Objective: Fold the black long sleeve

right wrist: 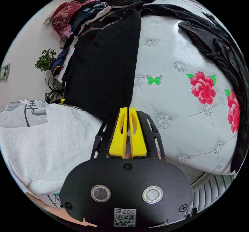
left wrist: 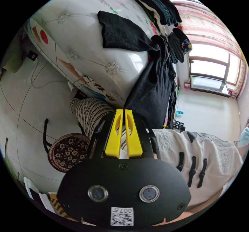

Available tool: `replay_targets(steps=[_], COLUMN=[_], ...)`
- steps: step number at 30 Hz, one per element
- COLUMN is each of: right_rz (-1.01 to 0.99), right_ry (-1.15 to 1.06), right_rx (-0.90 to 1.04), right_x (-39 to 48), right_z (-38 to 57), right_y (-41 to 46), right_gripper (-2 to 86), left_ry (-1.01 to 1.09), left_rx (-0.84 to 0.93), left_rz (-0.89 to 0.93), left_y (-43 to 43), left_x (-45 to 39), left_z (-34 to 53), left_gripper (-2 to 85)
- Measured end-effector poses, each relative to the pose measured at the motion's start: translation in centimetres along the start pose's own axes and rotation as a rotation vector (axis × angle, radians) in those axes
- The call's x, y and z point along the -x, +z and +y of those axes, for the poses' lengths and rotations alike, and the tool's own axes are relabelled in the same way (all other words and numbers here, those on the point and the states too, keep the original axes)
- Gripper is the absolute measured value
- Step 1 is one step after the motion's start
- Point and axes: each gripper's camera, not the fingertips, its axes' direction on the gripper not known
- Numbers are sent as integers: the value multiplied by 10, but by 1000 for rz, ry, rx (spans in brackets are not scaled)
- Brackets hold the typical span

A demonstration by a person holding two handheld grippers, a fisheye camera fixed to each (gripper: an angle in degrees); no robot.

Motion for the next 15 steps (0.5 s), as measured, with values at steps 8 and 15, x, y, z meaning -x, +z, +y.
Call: replay_targets(steps=[8, 15], right_rz=[87, 179], right_ry=[68, 144], right_rx=[-179, -322], right_x=[-15, -36], right_z=[-38, -140], right_y=[-35, -52], right_gripper=[49, 67], left_ry=[131, 368], left_rx=[-95, -48], left_rz=[-300, -384], left_y=[-10, 86], left_x=[-62, -142], left_z=[-29, -141], left_gripper=[54, 110])
